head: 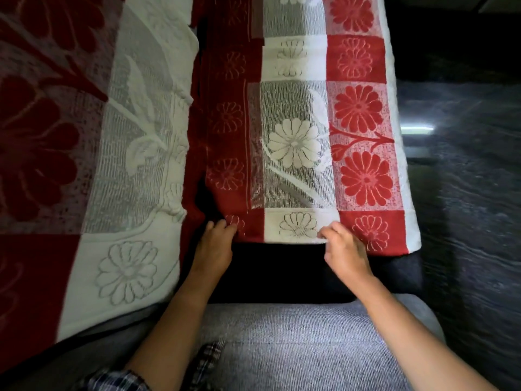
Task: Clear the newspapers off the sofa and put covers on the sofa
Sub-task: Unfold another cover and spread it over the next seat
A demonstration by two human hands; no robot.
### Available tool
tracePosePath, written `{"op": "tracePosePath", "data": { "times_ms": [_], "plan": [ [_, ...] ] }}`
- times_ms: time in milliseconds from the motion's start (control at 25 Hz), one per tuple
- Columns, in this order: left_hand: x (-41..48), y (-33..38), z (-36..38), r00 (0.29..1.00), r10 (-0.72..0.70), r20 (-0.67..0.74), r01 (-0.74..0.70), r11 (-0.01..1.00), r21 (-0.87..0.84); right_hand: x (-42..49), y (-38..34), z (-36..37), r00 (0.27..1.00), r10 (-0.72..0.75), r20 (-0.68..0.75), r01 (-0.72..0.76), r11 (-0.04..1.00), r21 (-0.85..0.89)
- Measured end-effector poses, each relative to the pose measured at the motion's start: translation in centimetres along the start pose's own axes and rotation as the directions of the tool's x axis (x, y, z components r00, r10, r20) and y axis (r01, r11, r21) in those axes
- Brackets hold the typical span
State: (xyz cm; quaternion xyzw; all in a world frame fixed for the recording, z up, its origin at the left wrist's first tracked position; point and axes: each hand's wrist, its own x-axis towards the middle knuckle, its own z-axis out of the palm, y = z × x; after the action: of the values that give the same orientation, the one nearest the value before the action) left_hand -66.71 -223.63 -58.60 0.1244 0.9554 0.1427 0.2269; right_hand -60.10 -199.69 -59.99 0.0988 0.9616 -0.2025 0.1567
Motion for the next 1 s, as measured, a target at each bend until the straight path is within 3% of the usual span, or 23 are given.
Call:
{"op": "tracePosePath", "data": {
  "times_ms": [80, 120, 200, 280, 360, 520, 640, 800, 1000],
  "plan": [
    [-0.6, 0.8, -1.0, 0.99, 0.086, -0.112, -0.068, 0.986, 0.152, -0.1, 0.2, -0.3, 0.987, -0.007, -0.157, 0.017, 0.998, 0.066],
    [-1.1, 1.3, -1.4, 0.985, 0.12, -0.121, -0.086, 0.962, 0.257, -0.1, 0.2, -0.5, 0.989, -0.023, -0.147, 0.03, 0.999, 0.046],
    [-1.8, 2.4, -1.2, 0.998, -0.012, 0.055, -0.007, 0.945, 0.327, -0.4, -0.1, -0.4, 0.998, -0.033, 0.06, 0.035, 0.999, -0.041],
    [-1.9, 2.3, 0.1, 0.973, -0.073, 0.221, -0.024, 0.913, 0.406, -0.7, -0.3, 0.0, 0.973, -0.011, 0.232, 0.039, 0.993, -0.116],
    [-1.7, 2.1, 0.8, 0.963, -0.024, 0.27, -0.104, 0.888, 0.449, -0.5, -0.3, 0.1, 0.97, 0.025, 0.244, 0.005, 0.993, -0.121],
    [-1.4, 0.9, 1.6, 0.942, -0.096, 0.322, -0.005, 0.954, 0.299, -0.5, 0.0, -0.2, 0.97, 0.01, 0.243, 0.018, 0.993, -0.114],
    [-1.0, 0.7, 1.8, 0.934, -0.076, 0.349, -0.022, 0.963, 0.269, -0.6, 0.4, 0.0, 0.963, 0.013, 0.269, 0.011, 0.996, -0.084],
    [-0.9, 0.7, 1.8, 0.933, -0.215, 0.288, 0.104, 0.929, 0.356, -0.3, 0.8, 0.3, 0.921, -0.011, 0.389, 0.01, 1.0, 0.006],
    [-1.2, 1.0, 2.0, 0.857, -0.353, 0.376, 0.192, 0.895, 0.402, -0.7, -0.4, -0.3, 0.84, -0.024, 0.542, 0.023, 1.0, 0.009]
  ]
}}
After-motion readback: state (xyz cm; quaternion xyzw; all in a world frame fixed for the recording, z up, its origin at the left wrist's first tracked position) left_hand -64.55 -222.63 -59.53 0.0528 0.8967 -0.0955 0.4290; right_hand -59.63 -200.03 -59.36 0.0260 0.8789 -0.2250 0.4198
